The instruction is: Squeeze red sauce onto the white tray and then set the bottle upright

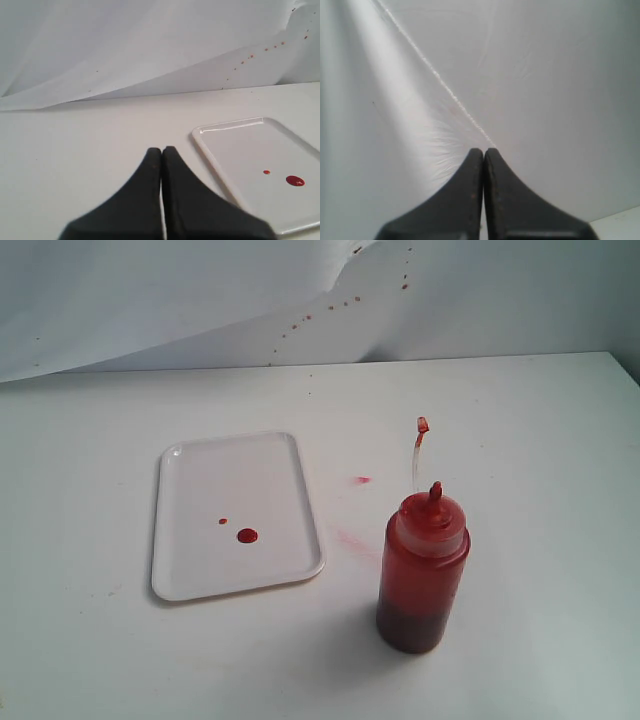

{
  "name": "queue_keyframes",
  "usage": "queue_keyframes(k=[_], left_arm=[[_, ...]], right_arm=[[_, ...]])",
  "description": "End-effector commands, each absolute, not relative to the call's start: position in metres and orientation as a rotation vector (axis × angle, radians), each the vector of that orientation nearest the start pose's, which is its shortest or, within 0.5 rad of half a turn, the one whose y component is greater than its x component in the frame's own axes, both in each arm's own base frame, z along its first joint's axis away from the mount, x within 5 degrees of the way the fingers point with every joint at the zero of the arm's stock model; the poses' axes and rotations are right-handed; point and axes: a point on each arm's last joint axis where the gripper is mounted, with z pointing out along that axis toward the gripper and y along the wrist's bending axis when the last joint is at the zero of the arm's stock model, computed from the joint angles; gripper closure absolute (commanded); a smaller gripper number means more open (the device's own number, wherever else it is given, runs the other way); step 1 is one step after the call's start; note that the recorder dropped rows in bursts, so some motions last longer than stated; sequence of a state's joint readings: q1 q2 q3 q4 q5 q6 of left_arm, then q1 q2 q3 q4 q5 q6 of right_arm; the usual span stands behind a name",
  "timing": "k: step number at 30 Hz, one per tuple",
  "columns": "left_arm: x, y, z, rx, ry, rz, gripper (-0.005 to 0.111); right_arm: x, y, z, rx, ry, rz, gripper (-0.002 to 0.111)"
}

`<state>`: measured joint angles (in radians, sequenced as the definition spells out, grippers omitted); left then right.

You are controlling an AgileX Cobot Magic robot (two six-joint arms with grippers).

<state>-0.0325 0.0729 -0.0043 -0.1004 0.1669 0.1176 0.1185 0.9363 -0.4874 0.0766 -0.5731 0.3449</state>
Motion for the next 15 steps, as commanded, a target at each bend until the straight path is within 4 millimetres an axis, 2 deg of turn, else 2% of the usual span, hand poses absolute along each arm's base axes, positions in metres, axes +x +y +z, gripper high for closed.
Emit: queue_keyframes(k=[1,3,11,15], left_arm=[[0.0603,-0.0007,0.1892,-0.019,1.772,-0.04,0.107],[0.0584,0.0003,0.1857,-0.057,1.807,-0.054,0.107],[0.0547,0.0007,0.1872,-0.101,1.769,-0.088,0.107],[0.0546,0.0011,0.1868,-0.076,1.774,-0.059,0.107]], right_arm=[[0.1939,0.0192,0.3255,0.235,1.348,0.414,0.108],[0.1939,0.0192,0.3255,0.235,1.348,0.414,0.108],[0.1939,0.0192,0.3255,0.235,1.348,0.414,0.108],[0.194,0.0192,0.3255,0.237,1.349,0.416,0.108]])
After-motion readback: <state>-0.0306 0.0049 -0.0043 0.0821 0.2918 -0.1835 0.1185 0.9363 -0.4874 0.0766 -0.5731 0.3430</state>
